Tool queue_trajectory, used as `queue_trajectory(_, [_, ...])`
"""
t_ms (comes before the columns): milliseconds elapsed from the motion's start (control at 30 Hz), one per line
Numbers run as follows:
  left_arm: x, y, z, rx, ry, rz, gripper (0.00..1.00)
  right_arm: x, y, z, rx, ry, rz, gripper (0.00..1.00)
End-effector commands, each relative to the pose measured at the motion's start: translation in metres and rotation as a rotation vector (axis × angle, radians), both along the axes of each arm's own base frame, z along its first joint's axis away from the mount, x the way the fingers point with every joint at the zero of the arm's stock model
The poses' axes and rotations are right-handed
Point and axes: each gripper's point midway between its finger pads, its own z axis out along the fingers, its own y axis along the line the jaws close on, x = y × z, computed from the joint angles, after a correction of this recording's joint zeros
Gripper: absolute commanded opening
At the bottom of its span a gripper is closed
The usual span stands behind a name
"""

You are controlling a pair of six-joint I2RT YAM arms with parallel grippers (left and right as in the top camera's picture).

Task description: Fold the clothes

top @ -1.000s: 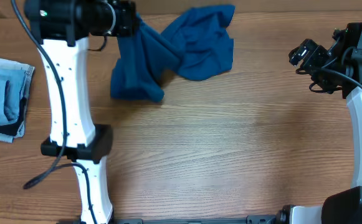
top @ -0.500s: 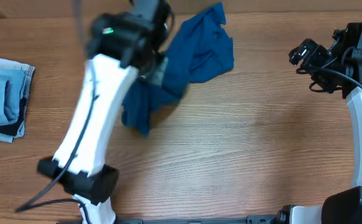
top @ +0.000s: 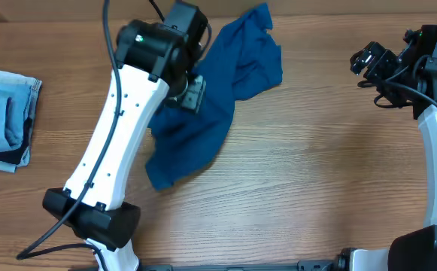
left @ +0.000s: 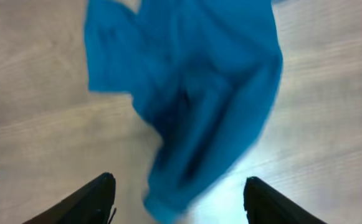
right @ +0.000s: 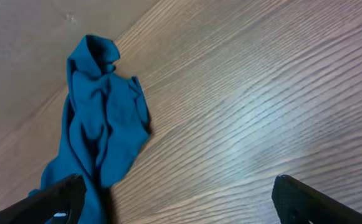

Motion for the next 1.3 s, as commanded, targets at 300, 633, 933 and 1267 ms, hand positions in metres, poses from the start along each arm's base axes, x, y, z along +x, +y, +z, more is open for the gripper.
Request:
queue_trajectory(300, [0.075, -0.002, -0.06, -0.266, 0.036, 0.082, 0.66, 0.037, 0.144, -0.058, 0.026, -0.027, 0.587, 0.93])
queue_trajectory(633, [0.122, -0.062, -0.158, -0.496, 0.143, -0.008, 0.57, 0.035, 0.149, -0.096, -0.037, 0.089, 0.57, 0.94])
queue_trajectory(933, [0.17, -0.089, -0.212, -0.521, 0.029, 0.015, 0.4, 0.019, 0.132, -0.062, -0.115, 0.067, 0.522, 0.93])
queue_trajectory(1267, [0.181, -0.058, -0.159, -0.411, -0.086, 0.033, 0.47, 0.001, 0.088, 0.02, -0.236, -0.097, 0.373, 1.0])
